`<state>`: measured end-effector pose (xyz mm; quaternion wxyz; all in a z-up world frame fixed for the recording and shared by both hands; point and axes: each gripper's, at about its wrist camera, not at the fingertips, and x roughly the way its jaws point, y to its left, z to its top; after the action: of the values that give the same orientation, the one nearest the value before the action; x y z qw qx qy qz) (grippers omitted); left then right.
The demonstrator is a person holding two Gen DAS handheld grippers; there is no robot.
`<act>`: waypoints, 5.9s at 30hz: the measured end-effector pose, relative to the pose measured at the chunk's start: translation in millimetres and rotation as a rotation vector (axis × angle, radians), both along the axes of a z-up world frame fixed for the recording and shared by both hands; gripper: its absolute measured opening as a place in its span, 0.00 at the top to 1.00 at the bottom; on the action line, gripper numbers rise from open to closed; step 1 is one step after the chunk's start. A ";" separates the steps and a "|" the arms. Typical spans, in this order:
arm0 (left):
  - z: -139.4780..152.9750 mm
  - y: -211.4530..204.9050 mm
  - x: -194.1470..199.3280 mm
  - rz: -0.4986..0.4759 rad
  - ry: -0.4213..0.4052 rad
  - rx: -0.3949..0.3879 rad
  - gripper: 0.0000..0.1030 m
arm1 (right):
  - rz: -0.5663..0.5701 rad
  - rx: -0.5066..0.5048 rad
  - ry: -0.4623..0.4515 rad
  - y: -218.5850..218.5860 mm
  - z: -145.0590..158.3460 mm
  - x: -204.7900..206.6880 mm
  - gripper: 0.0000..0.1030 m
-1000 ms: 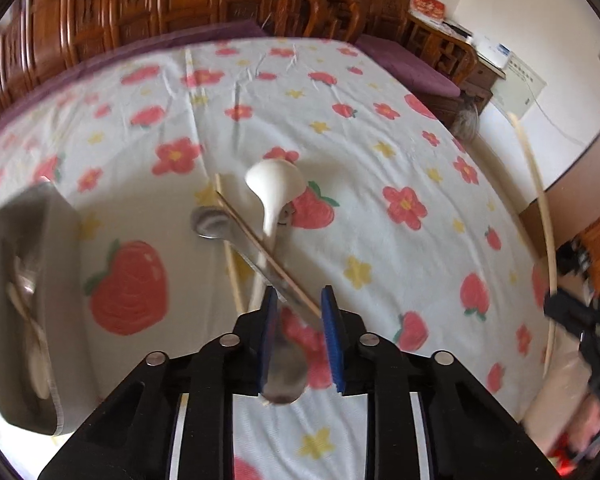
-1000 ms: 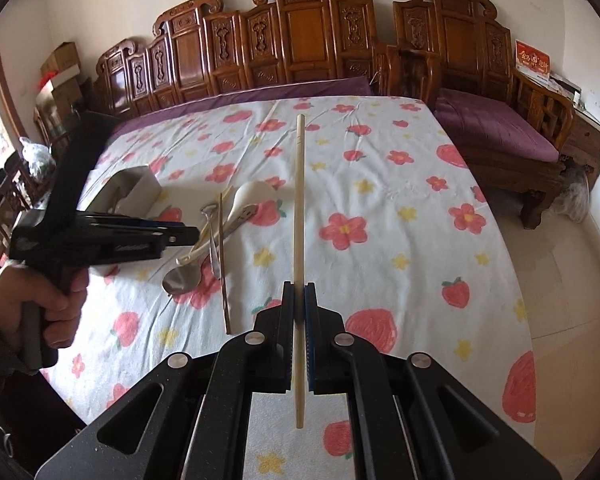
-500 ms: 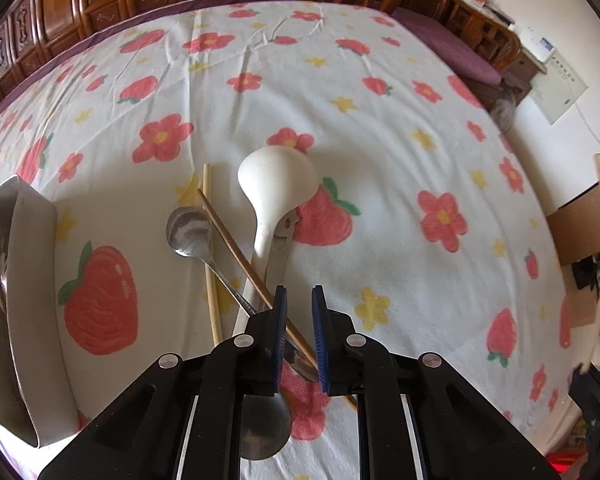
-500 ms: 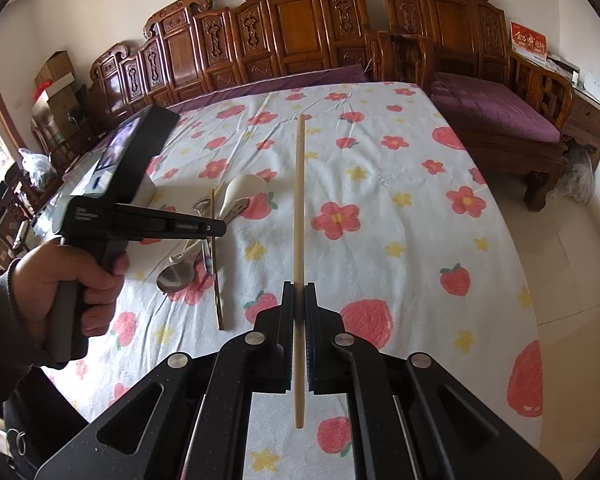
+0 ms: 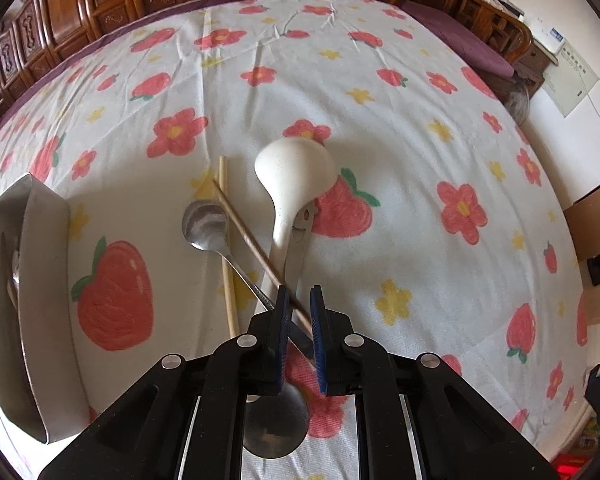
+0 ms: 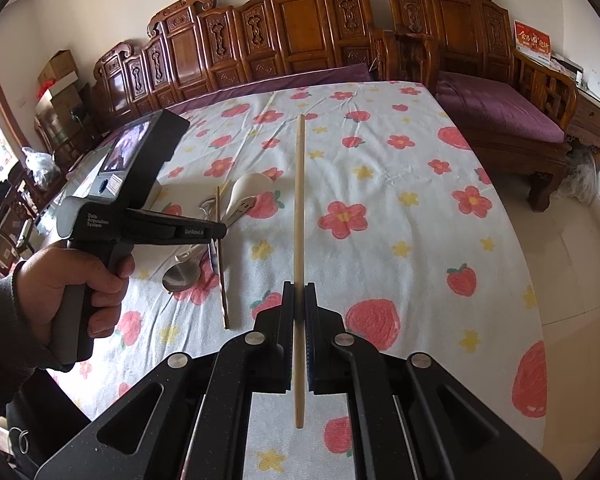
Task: Organize utensils
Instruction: 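Grasp a dark wooden chopstick with the left gripper while the right gripper holds its chopstick, then carry the chopstick over the tray and open the left gripper while the right gripper holds its chopstick, then lower the wooden chopstick into the grey tray and open the right gripper, then grasp a metal spoon from the pile with the right gripper and lift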
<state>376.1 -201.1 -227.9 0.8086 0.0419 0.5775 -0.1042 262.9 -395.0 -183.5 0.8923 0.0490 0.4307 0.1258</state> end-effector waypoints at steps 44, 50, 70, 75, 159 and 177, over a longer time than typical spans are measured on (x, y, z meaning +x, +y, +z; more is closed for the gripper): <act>71.7 8.7 -50.7 -0.038 -0.205 0.031 0.96 | 0.021 0.033 -0.021 13.1 6.6 -5.9 0.94; 90.3 27.3 -65.5 -0.041 -0.238 0.022 0.96 | 0.049 0.041 -0.042 27.4 14.7 -11.8 0.94; 126.7 139.4 -66.5 0.023 -0.268 0.005 0.96 | 0.117 0.019 -0.066 106.4 48.4 13.7 0.94; 123.2 169.1 -59.3 0.030 -0.255 -0.002 0.96 | 0.144 0.014 -0.057 137.8 55.4 33.3 0.94; 90.4 314.5 -59.5 0.162 -0.245 -0.053 0.95 | 0.358 0.042 0.060 319.4 -1.0 99.3 0.81; 99.7 252.3 -82.8 0.090 -0.285 -0.099 0.53 | 0.165 -0.074 0.009 156.4 15.2 48.2 0.81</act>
<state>293.3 51.2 -128.2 0.8873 -0.0096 0.4524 -0.0892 311.2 -238.6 -168.4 0.8781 -0.0191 0.4418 0.1825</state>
